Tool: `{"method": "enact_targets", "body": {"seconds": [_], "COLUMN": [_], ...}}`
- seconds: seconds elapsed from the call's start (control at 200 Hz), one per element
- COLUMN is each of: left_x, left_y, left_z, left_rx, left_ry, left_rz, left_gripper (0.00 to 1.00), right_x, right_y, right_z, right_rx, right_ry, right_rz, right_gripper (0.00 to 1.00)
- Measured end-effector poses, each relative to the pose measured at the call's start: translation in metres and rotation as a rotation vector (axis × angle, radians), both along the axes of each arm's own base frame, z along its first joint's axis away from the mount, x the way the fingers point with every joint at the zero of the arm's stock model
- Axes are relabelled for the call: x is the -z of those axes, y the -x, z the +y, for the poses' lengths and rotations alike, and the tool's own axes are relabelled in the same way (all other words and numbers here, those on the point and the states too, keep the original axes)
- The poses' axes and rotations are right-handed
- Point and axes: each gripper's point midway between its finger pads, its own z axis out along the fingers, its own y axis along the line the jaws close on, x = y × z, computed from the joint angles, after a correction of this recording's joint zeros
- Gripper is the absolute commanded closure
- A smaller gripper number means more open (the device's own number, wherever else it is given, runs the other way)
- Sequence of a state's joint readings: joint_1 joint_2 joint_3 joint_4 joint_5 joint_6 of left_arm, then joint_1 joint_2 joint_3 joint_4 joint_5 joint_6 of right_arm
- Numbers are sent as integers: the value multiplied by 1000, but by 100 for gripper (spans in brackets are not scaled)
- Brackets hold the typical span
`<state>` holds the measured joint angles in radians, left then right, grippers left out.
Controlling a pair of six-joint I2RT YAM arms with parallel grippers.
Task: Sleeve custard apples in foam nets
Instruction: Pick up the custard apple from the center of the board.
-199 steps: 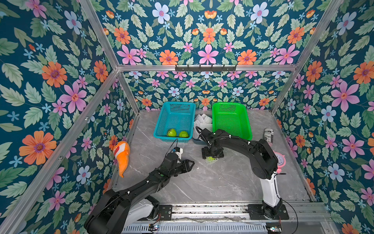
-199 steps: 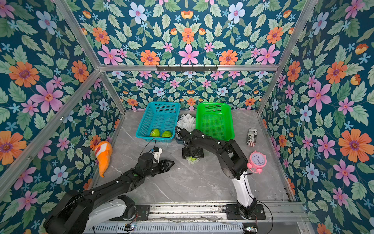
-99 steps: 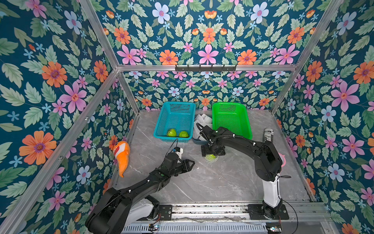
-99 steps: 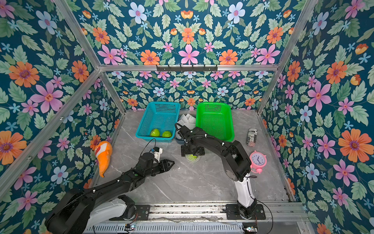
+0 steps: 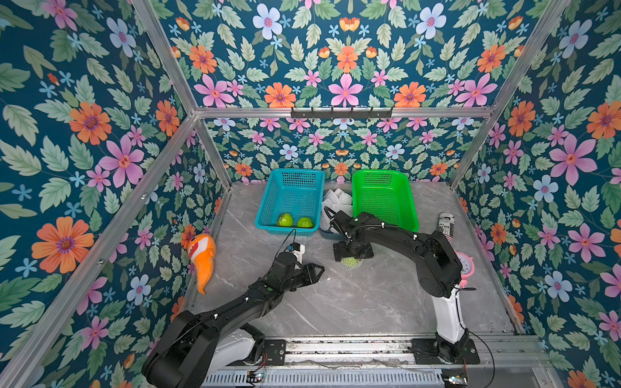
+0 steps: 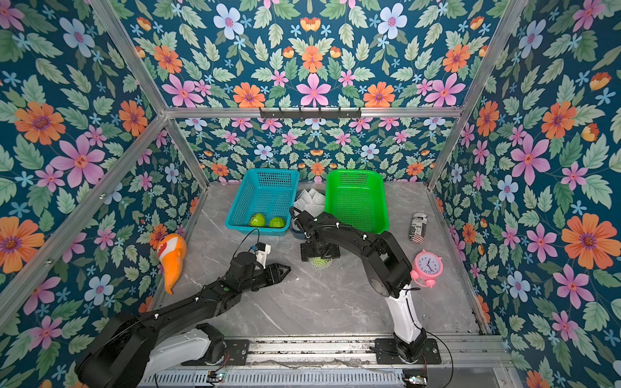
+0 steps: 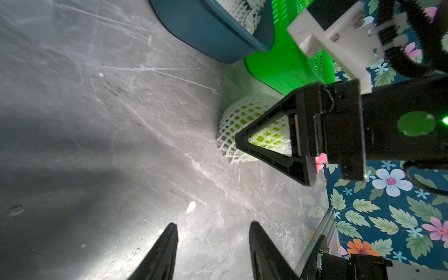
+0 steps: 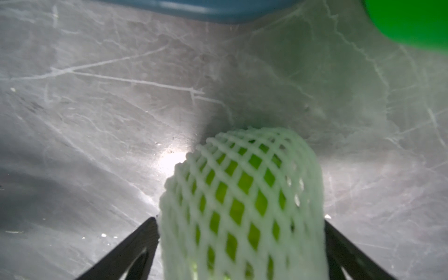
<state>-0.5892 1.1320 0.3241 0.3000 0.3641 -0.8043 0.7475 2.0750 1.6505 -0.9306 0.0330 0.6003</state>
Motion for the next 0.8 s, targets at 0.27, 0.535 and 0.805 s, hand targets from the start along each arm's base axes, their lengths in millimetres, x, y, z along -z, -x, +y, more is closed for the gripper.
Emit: {"method": "enact_targets", "body": {"seconds": [0.27,0.535,0.805], "left_x": [-1,0,-2], "left_y": [-1,-1,-2], "left_z": [-1,-1,-2], "left_rx": [0,0,0], "left_ry": [2,-1,1], "left_rz": [-2,2,-1], "left_gripper": [50,50,50], "right_x": [7,12,-4], "right_y": [-3,3,5], "right_z": [1,-4,-2], "right_rx": [3,8,9], "right_ry": [-1,-9,-75], "right_rz": [3,19,-14], "right_gripper": [11,18,22]}}
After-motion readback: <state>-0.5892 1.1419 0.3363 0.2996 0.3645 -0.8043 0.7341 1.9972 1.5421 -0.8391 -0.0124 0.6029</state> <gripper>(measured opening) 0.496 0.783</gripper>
